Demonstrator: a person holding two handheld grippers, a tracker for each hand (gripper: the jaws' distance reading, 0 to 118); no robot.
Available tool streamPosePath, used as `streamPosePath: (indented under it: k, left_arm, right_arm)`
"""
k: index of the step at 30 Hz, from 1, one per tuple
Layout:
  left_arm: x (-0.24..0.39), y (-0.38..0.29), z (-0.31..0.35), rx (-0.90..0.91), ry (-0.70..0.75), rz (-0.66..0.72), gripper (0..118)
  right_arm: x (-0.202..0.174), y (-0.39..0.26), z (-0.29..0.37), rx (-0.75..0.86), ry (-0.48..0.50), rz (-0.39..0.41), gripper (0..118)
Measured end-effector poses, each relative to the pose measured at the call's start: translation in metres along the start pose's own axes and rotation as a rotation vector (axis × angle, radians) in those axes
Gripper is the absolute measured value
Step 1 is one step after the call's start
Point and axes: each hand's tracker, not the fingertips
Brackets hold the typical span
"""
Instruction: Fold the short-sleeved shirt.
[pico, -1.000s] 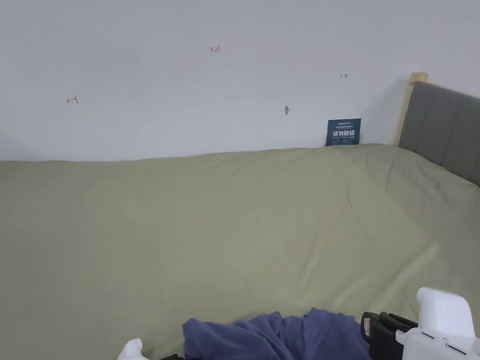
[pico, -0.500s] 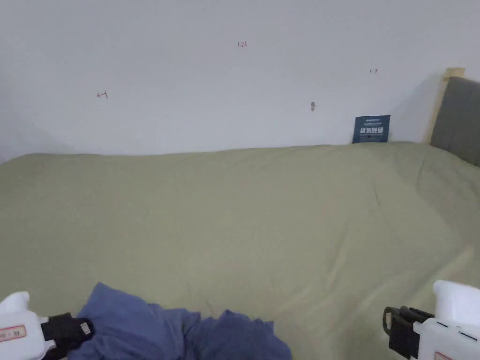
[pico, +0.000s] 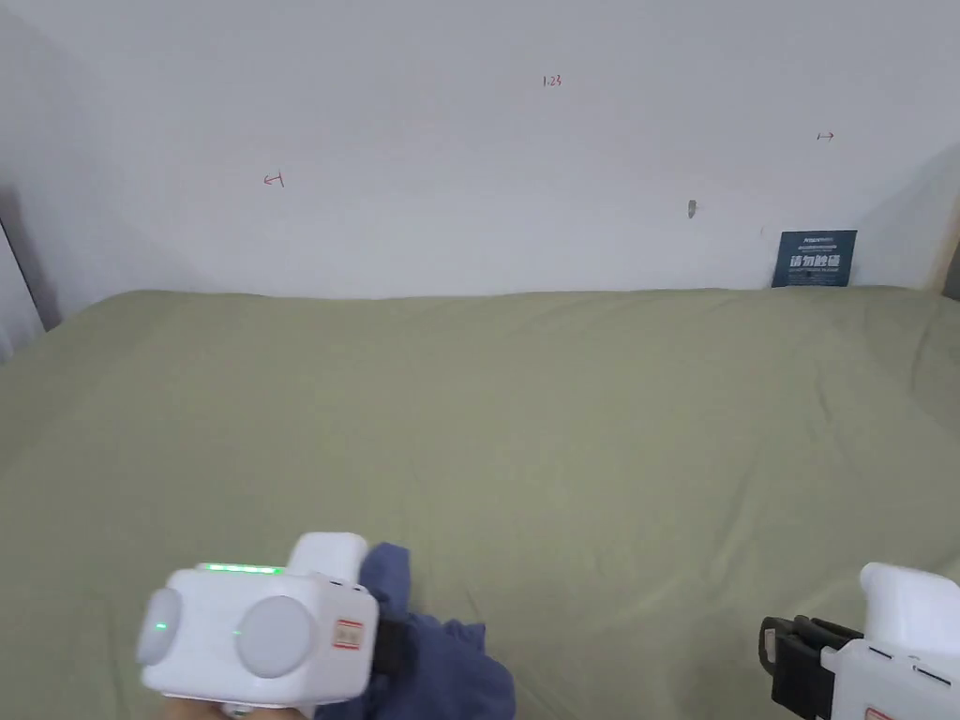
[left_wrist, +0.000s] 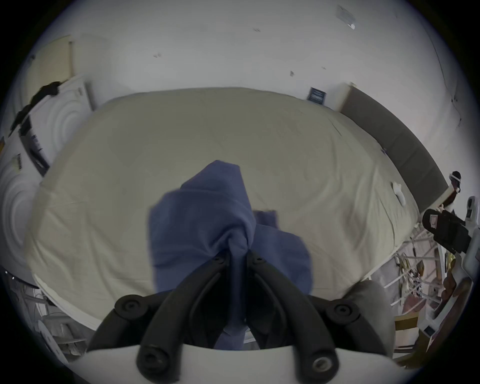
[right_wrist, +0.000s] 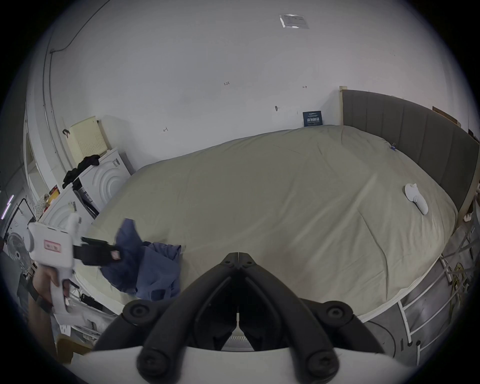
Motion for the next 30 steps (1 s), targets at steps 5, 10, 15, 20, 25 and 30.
streamPosePath:
  k: [5, 10, 15, 20, 25, 30]
  left_arm:
    - [0.044, -0.01, -0.043, -0.112, -0.094, -0.058, 18]
    - [0.044, -0.019, -0.072, -0.146, -0.225, 0.111, 67]
    - [0.018, -0.007, -0.026, -0.065, -0.255, 0.123, 67]
    - [-0.016, 0.007, -0.007, 0.15, -0.195, -0.011, 58]
    - [-0.039, -0.021, -0.059, 0.045, -0.193, 0.061, 18]
    - [-0.017, -0.06, -0.064, 0.093, -0.242, 0.126, 17]
  right_arm:
    - [0.015, -0.003, 0.008, 0.001, -0.019, -0.025, 2]
    - [0.028, -0.004, 0.011, 0.013, -0.03, -0.075, 2]
    - [0.033, -0.003, 0.018, 0.023, -0.031, -0.068, 2]
    - [0.034, -0.003, 0.018, 0.035, -0.034, -0.087, 2]
    - [0.03, -0.009, 0.022, 0.034, -0.015, -0.086, 2]
    - [0.029, -0.012, 0.022, 0.03, -0.015, -0.09, 2]
